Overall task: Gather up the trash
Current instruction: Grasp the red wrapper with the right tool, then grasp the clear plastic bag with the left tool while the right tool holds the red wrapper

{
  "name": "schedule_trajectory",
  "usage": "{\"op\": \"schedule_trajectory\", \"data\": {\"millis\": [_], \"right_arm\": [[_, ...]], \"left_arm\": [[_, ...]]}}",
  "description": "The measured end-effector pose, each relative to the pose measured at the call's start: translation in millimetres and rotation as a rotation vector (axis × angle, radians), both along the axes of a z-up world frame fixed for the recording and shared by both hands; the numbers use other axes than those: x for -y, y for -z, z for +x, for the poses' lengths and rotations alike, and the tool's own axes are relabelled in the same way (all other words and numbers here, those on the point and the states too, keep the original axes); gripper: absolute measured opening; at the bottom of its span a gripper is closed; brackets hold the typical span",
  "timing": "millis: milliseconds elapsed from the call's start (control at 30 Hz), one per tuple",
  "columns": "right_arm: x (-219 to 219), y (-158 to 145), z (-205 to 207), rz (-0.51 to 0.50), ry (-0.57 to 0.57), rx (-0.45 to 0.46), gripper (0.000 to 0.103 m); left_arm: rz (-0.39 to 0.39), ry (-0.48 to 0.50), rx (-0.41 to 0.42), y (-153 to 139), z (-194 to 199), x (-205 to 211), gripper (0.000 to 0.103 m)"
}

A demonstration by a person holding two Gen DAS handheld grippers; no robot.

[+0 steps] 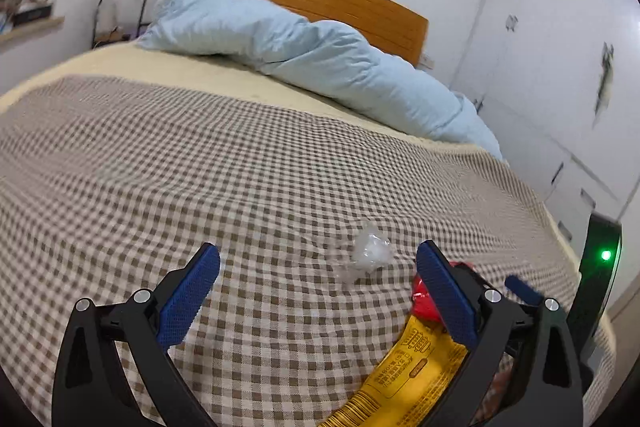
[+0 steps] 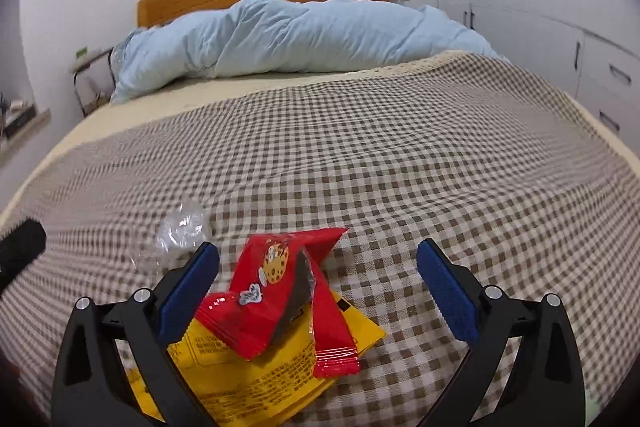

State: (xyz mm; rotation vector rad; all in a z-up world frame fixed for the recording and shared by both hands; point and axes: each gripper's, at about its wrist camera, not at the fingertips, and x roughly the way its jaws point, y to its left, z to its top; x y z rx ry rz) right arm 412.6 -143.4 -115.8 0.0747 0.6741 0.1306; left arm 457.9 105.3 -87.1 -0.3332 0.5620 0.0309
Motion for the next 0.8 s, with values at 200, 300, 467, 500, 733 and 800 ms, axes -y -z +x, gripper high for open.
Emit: {"op": "schedule_trajectory", "data": {"millis": [200, 300, 467, 500, 733, 800], "right_arm": [[13, 20, 17, 0.110, -0.050, -0.125, 0.029], [29, 16, 11, 0.173, -0.033, -0.093, 0.007], [43, -10, -18, 0.163, 0.025, 0.081, 0.003], [46, -14, -23, 0.167, 0.040, 0.110, 0.003], [65, -24, -33, 0.207, 0.126, 0.212, 0.003], [71, -21, -35, 0.220, 0.143, 0.210, 0.003]], "left_arm": [[0.020, 0.019, 0.000, 11, -1, 3, 0.096], [0.031, 0.045, -0.009, 17, 2, 9, 0.096], [0.045, 0.068, 0.006, 15, 3, 17, 0.096], [0.048, 0.073, 0.012, 15, 2, 19, 0.096], [0.068, 0.084, 0.013, 14, 1, 28, 0.096], [0.060, 0.081, 0.014, 13, 0, 25, 0.096]]}}
